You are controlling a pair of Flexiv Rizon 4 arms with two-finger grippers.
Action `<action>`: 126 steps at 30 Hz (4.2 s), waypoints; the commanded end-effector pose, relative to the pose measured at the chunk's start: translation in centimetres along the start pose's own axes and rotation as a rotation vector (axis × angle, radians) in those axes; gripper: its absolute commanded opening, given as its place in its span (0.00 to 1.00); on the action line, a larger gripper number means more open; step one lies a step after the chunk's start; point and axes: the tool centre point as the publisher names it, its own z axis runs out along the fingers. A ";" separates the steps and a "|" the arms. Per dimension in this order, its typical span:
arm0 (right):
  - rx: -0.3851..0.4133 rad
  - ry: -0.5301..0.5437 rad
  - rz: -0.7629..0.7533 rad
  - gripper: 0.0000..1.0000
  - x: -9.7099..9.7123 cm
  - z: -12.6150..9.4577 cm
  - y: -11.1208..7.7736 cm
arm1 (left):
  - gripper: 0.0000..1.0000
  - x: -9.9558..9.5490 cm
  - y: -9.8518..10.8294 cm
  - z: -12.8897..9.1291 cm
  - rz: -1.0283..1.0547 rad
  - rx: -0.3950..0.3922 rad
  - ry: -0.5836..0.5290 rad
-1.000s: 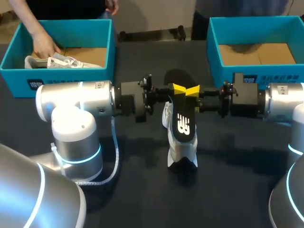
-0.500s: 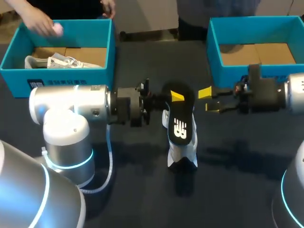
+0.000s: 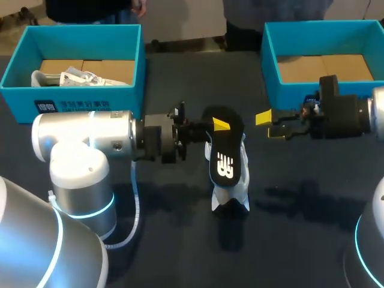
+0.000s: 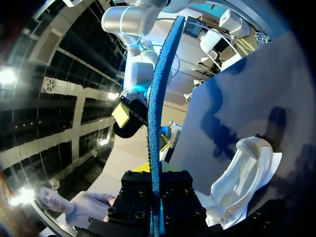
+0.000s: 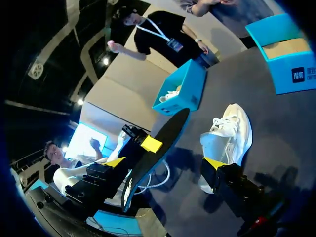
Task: Take the shoe out of the shoebox, open the shoe tongue, remove and reinsert the insole, then place the shoe into the shoebox
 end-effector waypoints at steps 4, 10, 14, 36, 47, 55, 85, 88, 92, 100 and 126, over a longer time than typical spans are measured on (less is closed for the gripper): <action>0.103 -0.133 -0.425 1.00 -0.1 -1.1 0.1 | 0.00 0.0 -0.1 0.0 0.001 -0.002 0.001; 0.182 -0.053 -0.752 1.00 -0.1 -2.4 0.0 | 0.00 0.0 -0.1 0.0 0.001 -0.002 0.001; 0.216 -0.034 -0.739 1.00 -0.3 -2.6 0.0 | 0.00 0.0 -0.1 0.0 0.001 -0.002 0.001; 0.216 -0.034 -0.739 1.00 -0.3 -2.6 0.0 | 0.00 0.0 -0.1 0.0 0.001 -0.002 0.001; 0.260 -0.117 -1.061 1.00 -1.6 -3.2 -0.3 | 0.00 0.3 -1.4 -0.5 -0.116 0.044 0.035; 0.274 -0.176 -1.045 1.00 -2.7 -3.6 -0.3 | 0.00 0.9 -2.2 -1.6 -0.282 0.067 0.080; 0.393 -0.345 -1.159 1.00 -7.9 -4.9 -2.6 | 0.00 0.1 -3.2 -2.9 -0.705 0.145 -0.031; 0.393 -0.344 -1.165 1.00 -8.3 -5.0 -2.5 | 0.00 0.4 -3.4 -2.7 -0.727 0.146 -0.030; 0.400 -0.337 -1.156 1.00 -9.2 -4.8 -2.6 | 0.00 1.3 -3.7 -2.6 -0.796 0.149 -0.042; 0.397 -0.327 -1.186 1.00 -10.0 -4.4 -2.5 | 0.00 2.7 -4.3 -2.5 -0.849 0.151 -0.051; 0.434 -0.349 -1.210 1.00 -11.2 -2.8 -1.9 | 0.00 4.7 -3.8 -2.2 -0.860 0.137 -0.062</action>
